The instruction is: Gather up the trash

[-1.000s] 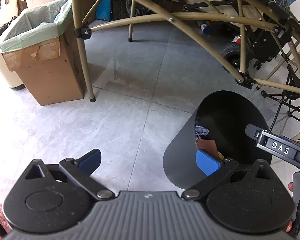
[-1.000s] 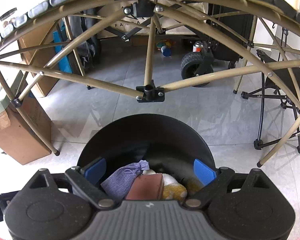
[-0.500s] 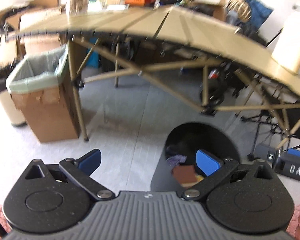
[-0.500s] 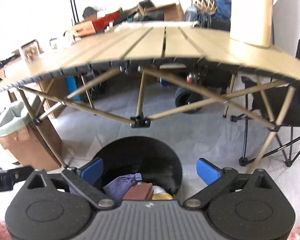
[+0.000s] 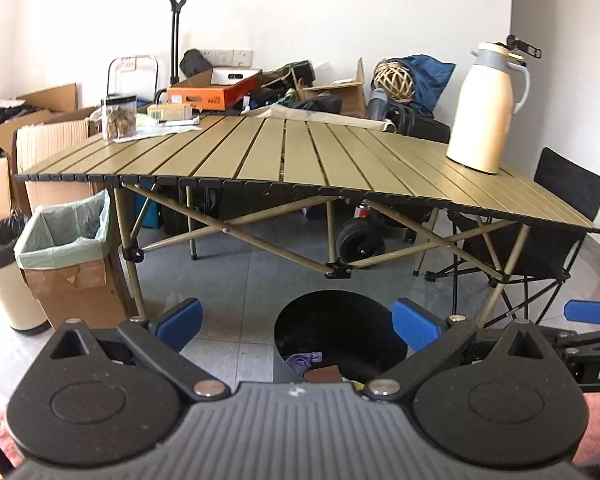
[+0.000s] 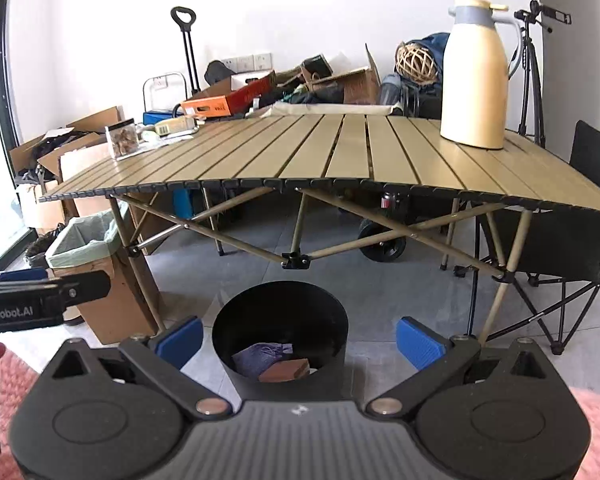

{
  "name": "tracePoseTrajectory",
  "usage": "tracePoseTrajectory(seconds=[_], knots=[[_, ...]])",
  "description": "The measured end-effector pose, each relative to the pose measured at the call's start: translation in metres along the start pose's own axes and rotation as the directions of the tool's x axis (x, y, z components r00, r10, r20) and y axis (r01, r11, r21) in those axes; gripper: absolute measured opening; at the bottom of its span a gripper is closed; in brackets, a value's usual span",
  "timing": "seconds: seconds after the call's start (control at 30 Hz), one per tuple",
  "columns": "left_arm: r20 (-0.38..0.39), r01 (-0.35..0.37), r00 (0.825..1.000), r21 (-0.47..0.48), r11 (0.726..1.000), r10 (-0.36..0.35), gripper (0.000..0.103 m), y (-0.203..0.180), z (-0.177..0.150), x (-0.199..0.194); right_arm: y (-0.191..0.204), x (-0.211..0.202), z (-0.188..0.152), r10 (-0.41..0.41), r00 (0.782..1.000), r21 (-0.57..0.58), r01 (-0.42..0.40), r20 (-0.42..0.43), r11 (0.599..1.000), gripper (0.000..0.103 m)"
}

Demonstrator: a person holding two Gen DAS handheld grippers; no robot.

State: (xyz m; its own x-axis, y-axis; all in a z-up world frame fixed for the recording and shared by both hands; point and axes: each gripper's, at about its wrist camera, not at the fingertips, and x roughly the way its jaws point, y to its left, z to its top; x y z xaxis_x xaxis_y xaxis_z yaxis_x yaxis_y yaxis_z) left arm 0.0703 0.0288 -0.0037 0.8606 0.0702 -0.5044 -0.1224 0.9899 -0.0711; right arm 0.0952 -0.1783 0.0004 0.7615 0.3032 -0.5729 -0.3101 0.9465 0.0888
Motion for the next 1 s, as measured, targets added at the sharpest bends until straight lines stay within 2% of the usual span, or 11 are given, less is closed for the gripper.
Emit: tracePoseTrajectory(seconds=[0.37, 1.0], knots=[[0.0, 0.046, 0.999, 0.073, 0.996, -0.046, 0.103, -0.023, -0.022, -0.038, -0.002, -0.041, -0.015, 0.004, 1.0, 0.019, -0.004, -0.004, 1.0, 0.103], [0.011, 0.059, 0.998, 0.082, 0.995, -0.06, 0.103, -0.028, -0.023, -0.042, -0.006, -0.048, -0.017, -0.005, 1.0, 0.039, 0.005, 0.004, 0.999, 0.103]])
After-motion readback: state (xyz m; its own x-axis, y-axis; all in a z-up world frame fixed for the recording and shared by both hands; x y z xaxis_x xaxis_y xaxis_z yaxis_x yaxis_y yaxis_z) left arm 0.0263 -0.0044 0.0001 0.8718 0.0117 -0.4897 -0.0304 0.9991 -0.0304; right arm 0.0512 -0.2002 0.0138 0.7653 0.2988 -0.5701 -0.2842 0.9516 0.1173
